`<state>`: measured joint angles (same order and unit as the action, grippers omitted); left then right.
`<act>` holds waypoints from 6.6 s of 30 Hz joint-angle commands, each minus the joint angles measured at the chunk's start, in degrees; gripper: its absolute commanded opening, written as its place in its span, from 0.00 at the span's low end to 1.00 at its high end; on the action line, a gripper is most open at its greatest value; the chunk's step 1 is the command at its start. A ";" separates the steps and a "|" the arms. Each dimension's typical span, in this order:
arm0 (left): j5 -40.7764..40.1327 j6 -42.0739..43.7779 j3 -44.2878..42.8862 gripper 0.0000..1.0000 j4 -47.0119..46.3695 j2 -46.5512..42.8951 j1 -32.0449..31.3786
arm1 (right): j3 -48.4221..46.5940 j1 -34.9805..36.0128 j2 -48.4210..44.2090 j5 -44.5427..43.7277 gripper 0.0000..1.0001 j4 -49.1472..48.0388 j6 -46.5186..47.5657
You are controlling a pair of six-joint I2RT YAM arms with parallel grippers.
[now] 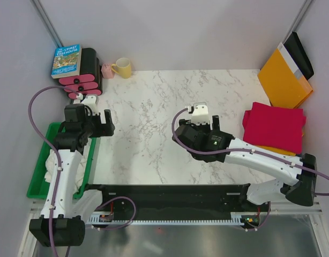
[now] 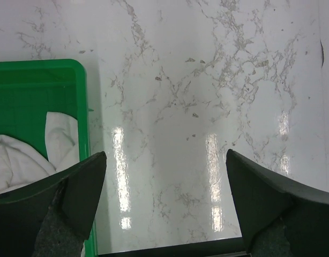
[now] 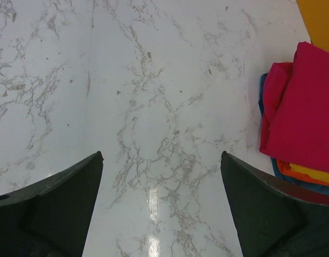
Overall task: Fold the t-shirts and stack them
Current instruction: Grab crumpled tshirt from bin with the left arm, then move the tshirt to the center of the board, then flatten out the tshirt
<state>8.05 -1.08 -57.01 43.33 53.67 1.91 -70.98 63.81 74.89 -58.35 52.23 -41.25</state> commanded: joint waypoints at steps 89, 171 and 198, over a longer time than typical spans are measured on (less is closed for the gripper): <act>43.56 -4.21 -61.76 0.02 3.16 21.92 -7.30 | 1.11 -0.97 -11.00 -1.07 0.98 -3.54 -3.57; 12.16 11.10 -2.49 0.44 0.61 40.63 -4.02 | 7.08 0.17 -2.38 5.70 0.98 -0.64 -13.77; 13.64 14.97 -3.02 0.02 6.15 42.14 -4.37 | 9.63 -0.35 -3.96 5.79 0.98 2.26 -21.21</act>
<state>18.68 12.25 -58.59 49.34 99.48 -2.39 -63.72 63.64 72.75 -52.34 52.29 -56.80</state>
